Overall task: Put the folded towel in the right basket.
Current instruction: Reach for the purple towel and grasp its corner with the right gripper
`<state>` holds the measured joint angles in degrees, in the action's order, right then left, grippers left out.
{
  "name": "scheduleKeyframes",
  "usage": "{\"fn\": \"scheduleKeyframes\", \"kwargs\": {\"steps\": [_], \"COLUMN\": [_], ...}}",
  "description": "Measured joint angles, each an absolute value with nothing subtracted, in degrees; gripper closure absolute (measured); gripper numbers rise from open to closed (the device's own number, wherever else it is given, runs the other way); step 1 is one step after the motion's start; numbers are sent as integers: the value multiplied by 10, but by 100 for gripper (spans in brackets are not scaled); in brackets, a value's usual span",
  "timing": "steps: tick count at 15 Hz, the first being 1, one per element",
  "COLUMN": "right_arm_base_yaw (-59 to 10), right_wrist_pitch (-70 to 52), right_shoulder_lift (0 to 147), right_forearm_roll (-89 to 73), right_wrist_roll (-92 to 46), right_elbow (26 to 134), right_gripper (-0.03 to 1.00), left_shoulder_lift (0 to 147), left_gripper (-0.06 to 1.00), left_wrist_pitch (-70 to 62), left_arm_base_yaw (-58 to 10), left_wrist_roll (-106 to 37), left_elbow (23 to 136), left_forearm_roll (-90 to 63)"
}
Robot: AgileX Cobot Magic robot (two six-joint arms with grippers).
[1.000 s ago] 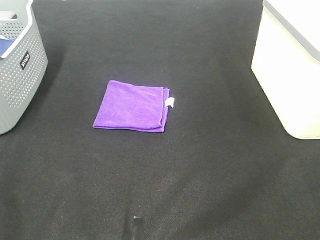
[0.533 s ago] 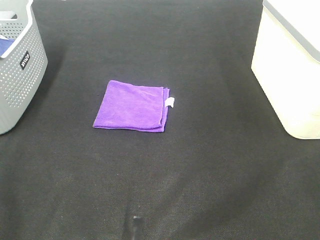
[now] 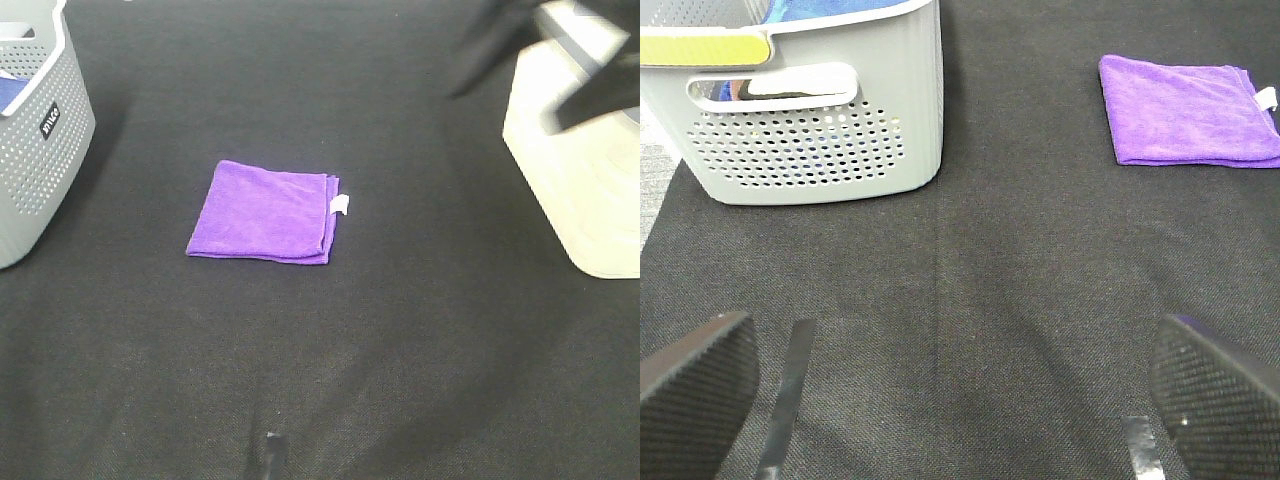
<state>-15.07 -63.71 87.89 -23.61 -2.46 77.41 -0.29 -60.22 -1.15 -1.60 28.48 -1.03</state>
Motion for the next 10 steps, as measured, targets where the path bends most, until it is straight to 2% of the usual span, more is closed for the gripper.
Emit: {"fn": "scheduleKeyframes", "kwargs": {"steps": [2, 5, 10], "right_arm_base_yaw": [-181, -185, -185], "right_wrist_pitch": [-615, -559, -494], "right_shoulder_lift": [941, 1016, 1203], "right_forearm_roll": [-258, -306, -356], "right_wrist_roll": [-24, -41, -76], "right_elbow": [798, 806, 934], "right_gripper": [2, 2, 2], "left_shoulder_lift": [-3, -3, -3], "left_gripper": [-4, -4, -4], "left_wrist_pitch": [-602, -602, -602], "left_arm_base_yaw": [-11, -11, -11], "left_wrist_roll": [-16, -16, -16], "left_elbow": [285, 285, 285], "left_forearm_roll": [-10, -6, -4]}}
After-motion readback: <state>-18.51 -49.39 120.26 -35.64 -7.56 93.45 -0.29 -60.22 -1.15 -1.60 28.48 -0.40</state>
